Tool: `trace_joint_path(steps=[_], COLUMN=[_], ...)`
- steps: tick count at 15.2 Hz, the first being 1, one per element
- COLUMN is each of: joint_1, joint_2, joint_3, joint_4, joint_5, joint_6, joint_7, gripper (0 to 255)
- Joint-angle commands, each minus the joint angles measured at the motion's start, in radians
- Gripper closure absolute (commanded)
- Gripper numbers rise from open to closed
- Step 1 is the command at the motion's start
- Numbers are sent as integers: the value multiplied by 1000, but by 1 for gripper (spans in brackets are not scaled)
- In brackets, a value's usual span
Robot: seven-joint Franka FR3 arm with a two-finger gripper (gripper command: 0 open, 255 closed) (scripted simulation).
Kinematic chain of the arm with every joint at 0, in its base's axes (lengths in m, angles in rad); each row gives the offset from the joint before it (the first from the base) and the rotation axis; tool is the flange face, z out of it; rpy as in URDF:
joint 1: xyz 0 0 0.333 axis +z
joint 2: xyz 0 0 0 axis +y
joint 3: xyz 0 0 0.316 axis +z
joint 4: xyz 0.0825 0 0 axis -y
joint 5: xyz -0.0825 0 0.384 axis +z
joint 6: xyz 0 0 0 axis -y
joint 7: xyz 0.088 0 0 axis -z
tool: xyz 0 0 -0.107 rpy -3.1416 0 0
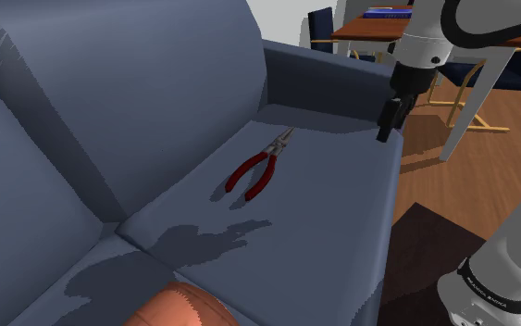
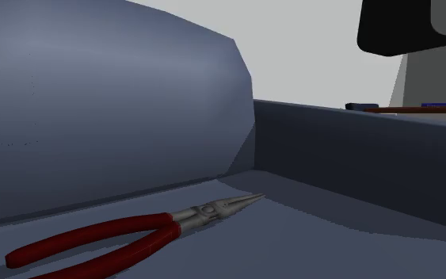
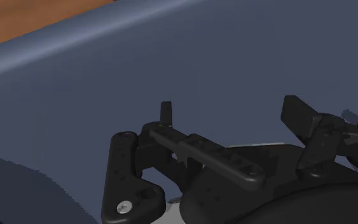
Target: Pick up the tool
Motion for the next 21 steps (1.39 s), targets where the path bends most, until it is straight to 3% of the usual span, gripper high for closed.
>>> trace_joint_path(steps=[1,11,16,21], joint_1=[0,-61,-104,-133], joint_2=[0,314,512,724], joint_3=[0,215,300,352], joint_4=[0,90,195,333], joint_5=[0,79,46,-41], joint_6=[0,254,355,425], joint_7=[0,431,656,893], gripper=[0,0,0,0])
